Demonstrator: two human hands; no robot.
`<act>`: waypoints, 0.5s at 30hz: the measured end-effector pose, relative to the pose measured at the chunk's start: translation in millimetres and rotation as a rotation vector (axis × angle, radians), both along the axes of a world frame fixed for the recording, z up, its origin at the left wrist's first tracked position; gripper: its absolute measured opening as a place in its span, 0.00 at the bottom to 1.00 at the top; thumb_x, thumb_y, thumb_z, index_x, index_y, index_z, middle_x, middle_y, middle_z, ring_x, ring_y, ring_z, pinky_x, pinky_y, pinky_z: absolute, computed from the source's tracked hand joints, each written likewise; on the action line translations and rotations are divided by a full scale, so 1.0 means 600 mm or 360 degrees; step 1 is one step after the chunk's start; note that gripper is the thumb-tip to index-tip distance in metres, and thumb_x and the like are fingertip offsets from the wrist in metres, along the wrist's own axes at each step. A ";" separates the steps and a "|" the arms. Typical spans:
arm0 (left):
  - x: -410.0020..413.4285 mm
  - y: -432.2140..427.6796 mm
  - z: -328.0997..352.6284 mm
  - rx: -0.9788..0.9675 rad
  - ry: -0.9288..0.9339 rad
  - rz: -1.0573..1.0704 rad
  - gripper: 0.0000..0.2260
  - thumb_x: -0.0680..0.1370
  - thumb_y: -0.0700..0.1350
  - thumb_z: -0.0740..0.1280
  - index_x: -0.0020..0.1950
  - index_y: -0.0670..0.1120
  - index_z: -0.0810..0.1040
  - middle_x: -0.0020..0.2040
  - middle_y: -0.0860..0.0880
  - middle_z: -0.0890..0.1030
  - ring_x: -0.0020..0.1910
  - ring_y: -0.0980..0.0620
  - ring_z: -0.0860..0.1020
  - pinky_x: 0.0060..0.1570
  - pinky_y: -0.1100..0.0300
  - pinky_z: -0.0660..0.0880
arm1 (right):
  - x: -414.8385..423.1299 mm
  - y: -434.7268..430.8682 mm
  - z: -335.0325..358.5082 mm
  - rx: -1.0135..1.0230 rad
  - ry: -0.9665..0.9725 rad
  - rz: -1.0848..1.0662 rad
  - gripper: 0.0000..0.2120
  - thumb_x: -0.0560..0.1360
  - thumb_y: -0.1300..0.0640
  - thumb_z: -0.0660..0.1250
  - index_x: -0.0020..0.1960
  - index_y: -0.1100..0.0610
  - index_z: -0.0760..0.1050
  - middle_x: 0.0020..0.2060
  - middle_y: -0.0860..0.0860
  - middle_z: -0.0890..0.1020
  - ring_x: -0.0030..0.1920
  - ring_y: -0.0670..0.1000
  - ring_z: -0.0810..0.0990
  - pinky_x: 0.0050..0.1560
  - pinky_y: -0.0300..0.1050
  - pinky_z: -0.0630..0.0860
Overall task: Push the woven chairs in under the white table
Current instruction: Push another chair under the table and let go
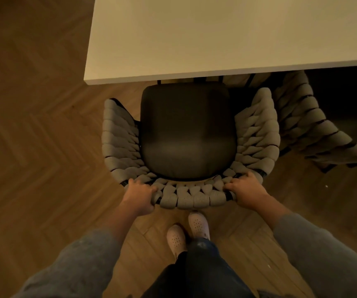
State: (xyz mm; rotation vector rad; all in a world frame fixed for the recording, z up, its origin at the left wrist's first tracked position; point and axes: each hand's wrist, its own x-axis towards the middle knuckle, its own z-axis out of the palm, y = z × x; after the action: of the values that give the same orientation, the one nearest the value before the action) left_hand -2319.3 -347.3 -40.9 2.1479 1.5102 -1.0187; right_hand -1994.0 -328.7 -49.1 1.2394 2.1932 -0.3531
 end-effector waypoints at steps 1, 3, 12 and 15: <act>-0.004 0.007 0.001 -0.0001 0.0013 -0.0002 0.22 0.75 0.56 0.61 0.69 0.54 0.69 0.57 0.49 0.78 0.60 0.44 0.72 0.58 0.47 0.64 | -0.006 0.005 0.002 0.0001 0.0001 0.0002 0.15 0.79 0.53 0.59 0.65 0.44 0.70 0.56 0.49 0.78 0.55 0.53 0.76 0.60 0.51 0.63; -0.011 0.022 0.002 0.0005 0.0042 -0.0003 0.22 0.75 0.56 0.61 0.70 0.55 0.68 0.58 0.49 0.78 0.60 0.44 0.72 0.58 0.47 0.64 | -0.016 0.017 0.003 0.0008 0.0014 -0.0010 0.15 0.79 0.54 0.60 0.65 0.44 0.71 0.55 0.49 0.79 0.54 0.53 0.77 0.61 0.53 0.63; 0.011 0.088 0.000 0.0012 0.0112 0.0107 0.22 0.76 0.54 0.62 0.71 0.55 0.67 0.63 0.48 0.75 0.65 0.42 0.69 0.67 0.41 0.60 | -0.019 0.087 0.003 -0.0005 -0.0008 -0.0135 0.14 0.79 0.54 0.61 0.63 0.44 0.73 0.57 0.47 0.78 0.58 0.52 0.76 0.67 0.55 0.60; 0.013 0.105 -0.003 0.0016 0.0111 0.0115 0.24 0.77 0.53 0.62 0.73 0.55 0.66 0.68 0.46 0.71 0.70 0.41 0.64 0.70 0.35 0.54 | -0.020 0.102 0.005 -0.0012 0.0023 -0.0161 0.13 0.79 0.54 0.61 0.62 0.44 0.73 0.57 0.46 0.78 0.58 0.51 0.76 0.67 0.55 0.60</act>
State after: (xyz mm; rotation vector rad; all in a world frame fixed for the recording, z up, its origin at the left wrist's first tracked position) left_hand -2311.6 -284.1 -42.6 2.0680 1.6157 -1.0741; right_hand -2006.2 -267.2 -45.8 1.3507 2.1441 -0.4120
